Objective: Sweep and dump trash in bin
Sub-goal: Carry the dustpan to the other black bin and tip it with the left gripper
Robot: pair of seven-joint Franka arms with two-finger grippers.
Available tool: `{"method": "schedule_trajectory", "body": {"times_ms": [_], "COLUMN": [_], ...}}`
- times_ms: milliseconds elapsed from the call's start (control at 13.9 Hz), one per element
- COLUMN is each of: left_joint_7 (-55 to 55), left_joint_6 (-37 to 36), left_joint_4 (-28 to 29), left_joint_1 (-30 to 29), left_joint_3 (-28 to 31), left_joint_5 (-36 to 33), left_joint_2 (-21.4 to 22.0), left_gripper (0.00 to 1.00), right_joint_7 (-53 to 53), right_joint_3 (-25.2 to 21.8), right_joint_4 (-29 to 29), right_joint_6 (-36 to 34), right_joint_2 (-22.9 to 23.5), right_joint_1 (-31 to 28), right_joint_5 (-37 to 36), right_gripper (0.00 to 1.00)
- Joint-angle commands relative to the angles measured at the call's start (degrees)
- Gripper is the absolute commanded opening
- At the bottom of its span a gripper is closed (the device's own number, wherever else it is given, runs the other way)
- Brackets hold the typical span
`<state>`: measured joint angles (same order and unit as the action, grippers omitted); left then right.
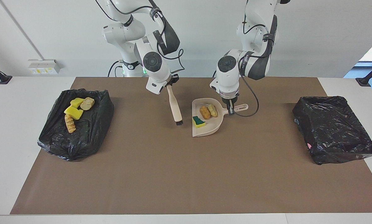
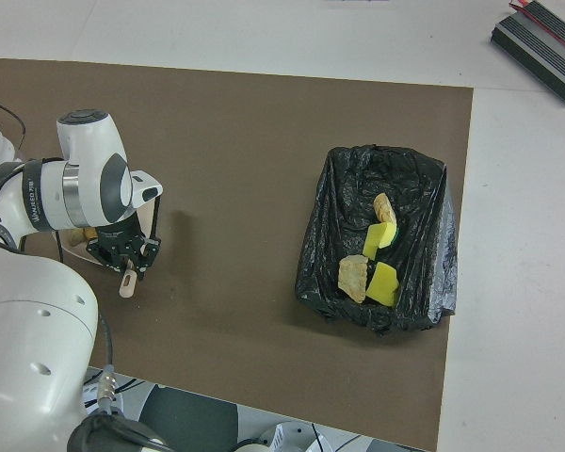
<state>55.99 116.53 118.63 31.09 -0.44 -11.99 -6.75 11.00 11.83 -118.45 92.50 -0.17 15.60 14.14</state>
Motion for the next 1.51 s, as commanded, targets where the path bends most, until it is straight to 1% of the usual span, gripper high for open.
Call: {"method": "schedule_trajectory", "body": {"times_ms": [0, 143, 215, 358, 430, 645, 717, 789, 860, 932, 1147, 1290, 1362, 1434], "left_joint_7": [1.3, 5.7, 8.5, 15.4, 18.8, 33.0, 36.4, 42.4, 47.5, 50.5, 60.0, 65.4, 67.3, 68.3], "left_joint_6": [2.8, 3.2, 2.9, 2.8, 2.6, 0.7, 0.5, 0.5, 0.4, -0.1, -1.4, -2.4, -2.4, -1.8], "left_joint_4": [1.4, 1.0, 1.0, 1.0, 0.5, -3.5, -5.8, -8.1, -10.9, -13.5, -21.3, -26.1, -28.0, -29.4], "left_joint_1": [-3.1, -5.8, -8.3, -12.7, -16.0, -27.4, -31.6, -35.4, -39.1, -43.8, -52.1, -57.5, -59.2, -59.5], "left_joint_3": [-0.1, -0.2, -0.3, -0.1, -0.1, 0.1, 0.1, 0.2, 0.3, 0.3, 0.3, 0.4, 0.4, 0.4], "left_joint_5": [-0.2, -0.1, 0.6, 1.3, 1.7, 2.4, 4.2, 6.1, 9.6, 11.4, 11.2, 9.5, 8.4, 6.6], "left_joint_2": [1.0, 1.7, 2.7, 5.7, 6.6, 7.9, 7.5, 6.8, 5.3, 3.7, -0.2, -3.0, -4.1, -5.5], "left_gripper": [0.0, 0.0, 0.0, 0.0, 0.0, 0.0, 0.0, 0.0, 0.0, 0.0, 0.0, 0.0, 0.0, 0.0], "right_joint_7": [9.4, 12.3, 14.4, 18.2, 19.1, 23.4, 23.5, 24.8, 25.8, 26.1, 26.1, 26.1, 26.0, 25.7], "right_joint_3": [1.0, 1.0, 1.1, 1.1, 1.1, 1.1, 1.1, 1.1, 1.1, 1.1, 1.1, 1.1, 1.1, 1.1], "right_joint_4": [-1.2, -1.6, -2.6, -6.5, -7.9, -8.2, -8.4, -8.6, -9.3, -10.6, -12.6, -13.6, -13.6, -13.7], "right_joint_6": [-2.8, -3.6, -2.3, 4.3, 7.7, 12.5, 14.0, 15.2, 17.1, 19.2, 22.0, 24.8, 24.9, 24.8], "right_joint_2": [-3.7, -4.6, -5.4, -7.9, -9.1, -7.9, -7.1, -6.0, -5.5, -5.5, -3.5, -1.8, -1.2, -1.3], "right_joint_1": [0.7, 2.5, 3.5, 6.7, 8.9, 12.8, 14.1, 15.4, 16.5, 17.4, 18.6, 20.6, 20.5, 20.6], "right_joint_5": [-3.3, -2.8, -1.7, 2.9, 3.4, 7.5, 7.5, 7.6, 7.5, 7.6, 7.5, 7.6, 7.5, 7.5], "right_gripper": [0.0, 0.0, 0.0, 0.0, 0.0, 0.0, 0.0, 0.0, 0.0, 0.0, 0.0, 0.0, 0.0, 0.0]}}
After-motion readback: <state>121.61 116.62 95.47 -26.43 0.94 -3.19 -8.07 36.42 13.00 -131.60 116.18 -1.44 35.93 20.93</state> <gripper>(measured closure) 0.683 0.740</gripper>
